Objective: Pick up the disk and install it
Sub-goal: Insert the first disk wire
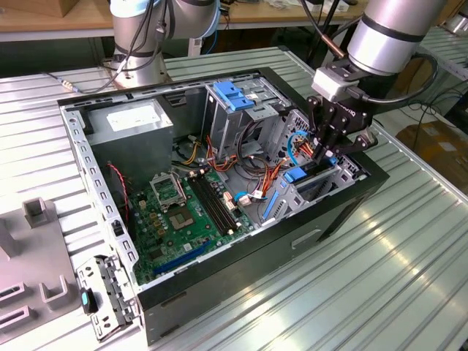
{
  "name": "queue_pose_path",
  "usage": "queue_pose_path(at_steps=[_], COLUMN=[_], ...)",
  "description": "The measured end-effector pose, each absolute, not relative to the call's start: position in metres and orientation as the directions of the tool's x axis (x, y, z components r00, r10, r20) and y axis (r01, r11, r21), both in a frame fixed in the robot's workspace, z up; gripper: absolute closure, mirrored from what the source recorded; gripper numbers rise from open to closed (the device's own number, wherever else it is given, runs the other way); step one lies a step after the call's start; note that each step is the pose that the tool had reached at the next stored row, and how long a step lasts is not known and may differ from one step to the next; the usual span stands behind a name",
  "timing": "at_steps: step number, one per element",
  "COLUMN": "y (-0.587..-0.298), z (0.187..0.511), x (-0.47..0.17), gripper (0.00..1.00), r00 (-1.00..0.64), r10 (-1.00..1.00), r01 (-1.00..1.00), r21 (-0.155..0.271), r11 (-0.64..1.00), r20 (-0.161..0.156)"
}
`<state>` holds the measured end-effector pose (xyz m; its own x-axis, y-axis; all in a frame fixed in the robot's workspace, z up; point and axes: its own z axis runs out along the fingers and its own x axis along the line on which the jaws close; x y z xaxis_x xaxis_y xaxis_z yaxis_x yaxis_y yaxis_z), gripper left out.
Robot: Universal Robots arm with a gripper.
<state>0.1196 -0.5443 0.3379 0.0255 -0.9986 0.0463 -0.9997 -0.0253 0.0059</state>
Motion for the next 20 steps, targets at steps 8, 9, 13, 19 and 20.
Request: queue_pose_path(at_steps=[8,9,13,19,20], y=[-0.544,-0.544,-0.544,-0.544,-0.544], z=[0.339,0.340,0.348,0.350,0.350], x=[0.120,0.121,0.121,0.121,0.121], gripper=[0.76,0.76,0.76,0.84,0.89], r00=[0.026,0.026,0.025,0.025,0.025], r10=[-0.999,-0.999,-0.999,-0.999,-0.999], r01=[-1.000,-1.000,-1.000,-1.000,-1.000], r21=[0.006,0.006,0.006,0.006,0.006], r11=[-0.025,-0.025,-0.025,-0.025,-0.025], r20=[0.046,0.046,0.046,0.046,0.046])
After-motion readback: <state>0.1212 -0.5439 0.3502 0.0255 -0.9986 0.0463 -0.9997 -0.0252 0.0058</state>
